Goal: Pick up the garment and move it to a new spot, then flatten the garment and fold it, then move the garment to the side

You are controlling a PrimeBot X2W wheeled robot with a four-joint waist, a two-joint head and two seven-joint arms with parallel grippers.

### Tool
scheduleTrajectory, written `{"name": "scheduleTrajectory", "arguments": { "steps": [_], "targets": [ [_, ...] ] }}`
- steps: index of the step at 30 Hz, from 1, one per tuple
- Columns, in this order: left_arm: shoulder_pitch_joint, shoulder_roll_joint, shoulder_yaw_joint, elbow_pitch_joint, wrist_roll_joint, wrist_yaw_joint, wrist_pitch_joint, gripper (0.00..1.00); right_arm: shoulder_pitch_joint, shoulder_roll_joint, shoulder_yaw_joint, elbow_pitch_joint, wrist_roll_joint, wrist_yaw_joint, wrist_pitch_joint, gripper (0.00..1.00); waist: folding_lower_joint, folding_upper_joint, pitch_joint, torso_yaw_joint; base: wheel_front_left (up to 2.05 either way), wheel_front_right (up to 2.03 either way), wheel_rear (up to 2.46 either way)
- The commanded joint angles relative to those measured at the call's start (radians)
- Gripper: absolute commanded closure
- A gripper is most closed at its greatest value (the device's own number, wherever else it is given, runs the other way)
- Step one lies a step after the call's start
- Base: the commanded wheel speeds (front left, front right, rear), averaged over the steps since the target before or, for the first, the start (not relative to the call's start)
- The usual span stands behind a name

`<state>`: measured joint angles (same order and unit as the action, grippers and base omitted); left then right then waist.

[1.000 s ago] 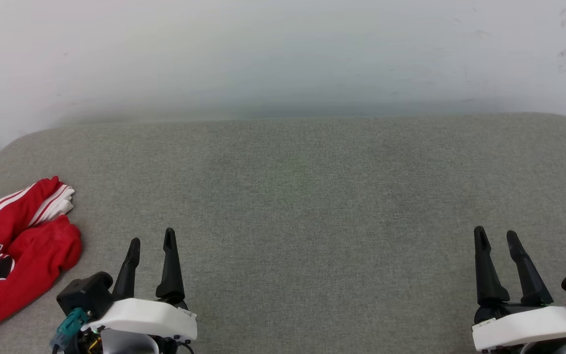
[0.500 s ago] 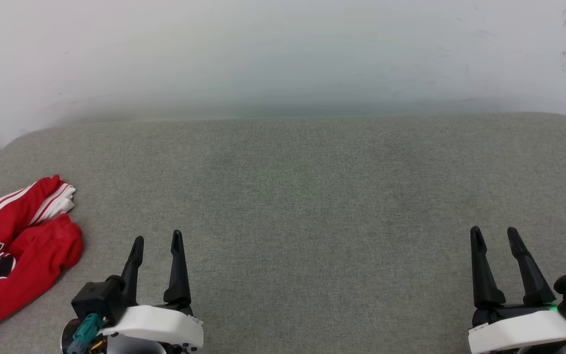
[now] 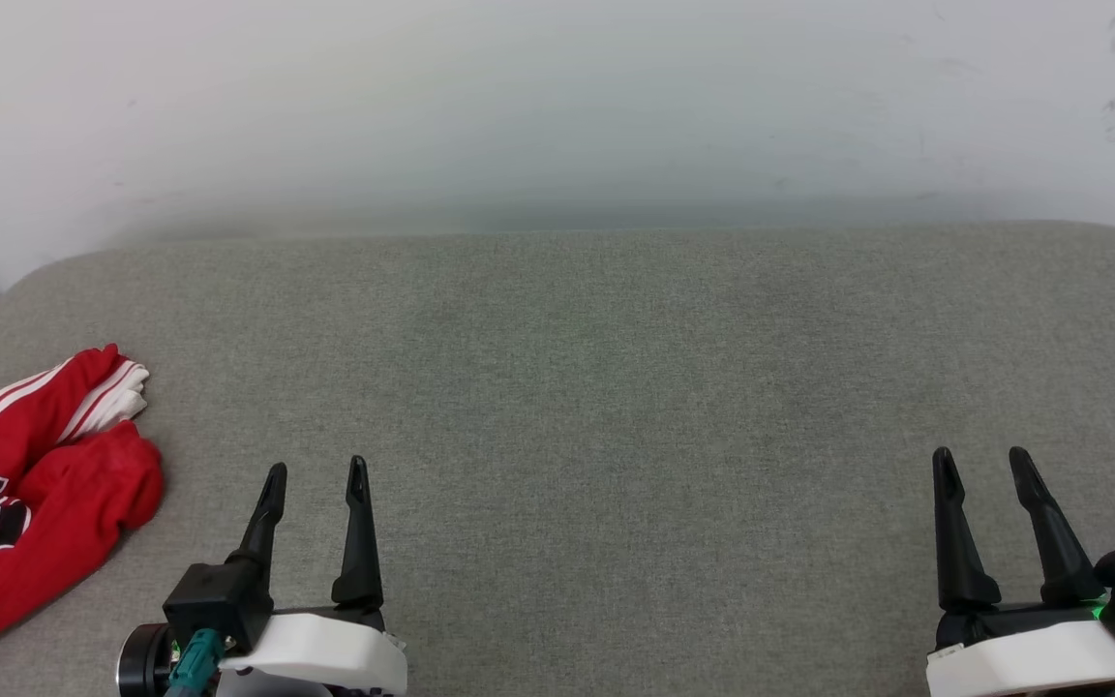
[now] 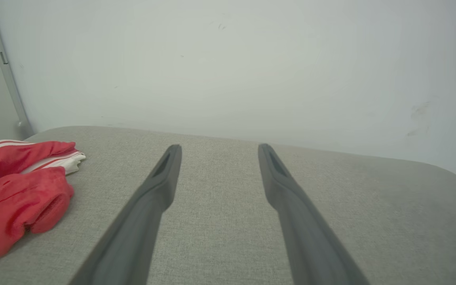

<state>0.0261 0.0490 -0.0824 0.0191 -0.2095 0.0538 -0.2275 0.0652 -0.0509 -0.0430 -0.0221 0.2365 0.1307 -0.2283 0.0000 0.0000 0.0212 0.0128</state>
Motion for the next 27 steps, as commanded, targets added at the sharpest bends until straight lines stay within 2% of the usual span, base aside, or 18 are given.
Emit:
{"name": "scheduleTrajectory", "arguments": {
  "steps": [1, 18, 27],
  "targets": [
    [0.005, 0.002, -0.001, -0.008, 0.019, 0.004, -0.009, 0.0, 0.012, 0.001, -0.002, -0.008, -0.018, 0.0, -0.008, 0.0, 0.0, 0.0, 0.0, 0.0, 0.0, 0.0, 0.0],
    [0.018, 0.002, -0.008, -0.007, 0.113, 0.016, -0.039, 0.0, 0.029, 0.001, 0.003, 0.008, -0.075, 0.0, -0.038, 0.0, 0.0, 0.0, 0.005, 0.002, 0.0, 0.0, 0.0],
    [0.021, 0.002, 0.002, 0.009, 0.08, 0.003, -0.038, 0.0, 0.03, 0.001, -0.002, 0.024, -0.049, 0.0, -0.038, 0.0, 0.0, 0.0, 0.006, 0.004, 0.0, 0.0, 0.0]
  ]
}}
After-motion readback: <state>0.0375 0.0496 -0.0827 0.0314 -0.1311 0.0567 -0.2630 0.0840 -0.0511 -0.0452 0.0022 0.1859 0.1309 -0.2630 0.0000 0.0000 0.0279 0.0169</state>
